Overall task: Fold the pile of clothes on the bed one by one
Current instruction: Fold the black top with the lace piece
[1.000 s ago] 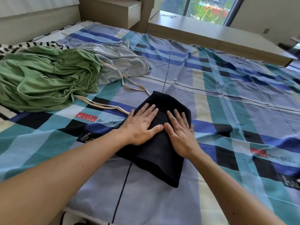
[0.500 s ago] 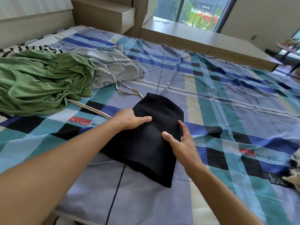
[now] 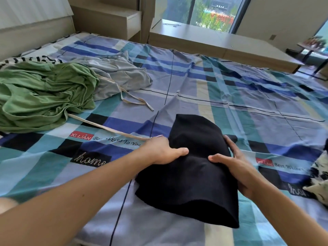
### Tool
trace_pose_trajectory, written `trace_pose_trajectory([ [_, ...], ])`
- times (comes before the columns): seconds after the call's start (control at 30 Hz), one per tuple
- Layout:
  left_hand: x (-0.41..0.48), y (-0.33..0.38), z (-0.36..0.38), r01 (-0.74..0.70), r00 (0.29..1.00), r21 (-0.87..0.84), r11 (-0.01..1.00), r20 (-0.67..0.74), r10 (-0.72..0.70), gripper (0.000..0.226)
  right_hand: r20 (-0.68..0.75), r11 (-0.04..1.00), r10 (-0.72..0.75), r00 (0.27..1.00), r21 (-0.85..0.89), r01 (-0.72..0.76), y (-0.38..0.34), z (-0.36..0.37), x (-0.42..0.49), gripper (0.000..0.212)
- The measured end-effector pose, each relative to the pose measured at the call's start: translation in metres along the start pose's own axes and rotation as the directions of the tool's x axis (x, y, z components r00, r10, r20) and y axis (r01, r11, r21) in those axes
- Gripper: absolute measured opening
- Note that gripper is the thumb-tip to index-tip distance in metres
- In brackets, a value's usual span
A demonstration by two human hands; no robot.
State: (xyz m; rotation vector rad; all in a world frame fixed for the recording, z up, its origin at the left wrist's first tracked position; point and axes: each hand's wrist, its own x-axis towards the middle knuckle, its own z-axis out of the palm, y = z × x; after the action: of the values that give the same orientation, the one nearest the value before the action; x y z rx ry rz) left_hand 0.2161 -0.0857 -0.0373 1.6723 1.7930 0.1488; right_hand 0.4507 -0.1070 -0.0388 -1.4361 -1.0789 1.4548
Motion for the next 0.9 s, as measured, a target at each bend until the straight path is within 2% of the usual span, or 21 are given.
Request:
trace_pose_trajectory([
  [0.13,-0.004,0.013,0.015,0.021,0.999,-0.087,0.996,-0.03,-0.024,0.089,0.002,0.999,-0.03,1.0,-0.011,0.03,0.018,-0.018,-0.02,0.098],
  [0.23,-0.003,0.013,0.011,0.073,0.997,-0.273,0.959,0.053,-0.061,0.082,0.017,0.997,-0.071,0.997,0.022,0.071,0.027,-0.018,-0.028,0.093],
  [0.3,0.0,0.008,0.008,0.048,0.994,-0.334,0.941,0.111,-0.011,0.074,0.089,0.997,-0.078,0.993,0.002,0.078,0.027,-0.021,-0.031,0.097],
  [0.37,0.003,0.007,0.01,-0.018,0.987,-0.311,0.95,0.149,0.067,0.065,0.151,0.997,-0.071,0.986,-0.016,0.074,0.027,-0.027,-0.034,0.1],
  [0.5,-0.013,0.001,0.01,-0.029,0.981,-0.422,0.906,0.16,0.106,0.073,0.192,0.996,-0.08,0.978,-0.015,0.084,0.03,-0.028,-0.035,0.095],
  [0.53,-0.008,0.016,0.02,-0.089,0.968,-0.479,0.873,0.165,0.189,0.068,0.147,0.994,-0.102,0.984,-0.009,0.105,0.029,-0.044,-0.038,0.093],
  [0.6,-0.013,0.024,0.03,-0.097,0.965,-0.601,0.794,0.139,0.223,0.057,0.118,0.99,-0.138,0.983,-0.006,0.14,0.017,-0.052,-0.04,0.088],
  [0.67,-0.008,0.041,0.032,-0.094,0.969,-0.672,0.734,0.106,0.221,0.062,0.075,0.979,-0.193,0.978,-0.056,0.197,-0.001,-0.072,-0.046,0.084],
  [0.7,-0.004,0.058,0.032,-0.079,0.965,-0.679,0.729,0.132,0.227,0.067,0.045,0.967,-0.235,0.971,-0.086,0.238,-0.012,-0.086,-0.049,0.083],
  [0.77,0.013,0.098,0.03,-0.138,0.944,-0.696,0.705,0.123,0.306,0.072,-0.028,0.942,-0.318,0.948,-0.117,0.313,-0.038,-0.12,-0.061,0.083],
  [0.83,0.013,0.161,0.023,-0.249,0.918,-0.656,0.713,0.073,0.389,0.057,-0.126,0.915,-0.396,0.91,-0.143,0.378,-0.062,-0.154,-0.077,0.082],
  [0.9,0.002,0.239,0.014,-0.368,0.868,-0.616,0.696,0.04,0.494,0.04,-0.277,0.885,-0.465,0.841,-0.157,0.438,-0.083,-0.189,-0.096,0.082],
])
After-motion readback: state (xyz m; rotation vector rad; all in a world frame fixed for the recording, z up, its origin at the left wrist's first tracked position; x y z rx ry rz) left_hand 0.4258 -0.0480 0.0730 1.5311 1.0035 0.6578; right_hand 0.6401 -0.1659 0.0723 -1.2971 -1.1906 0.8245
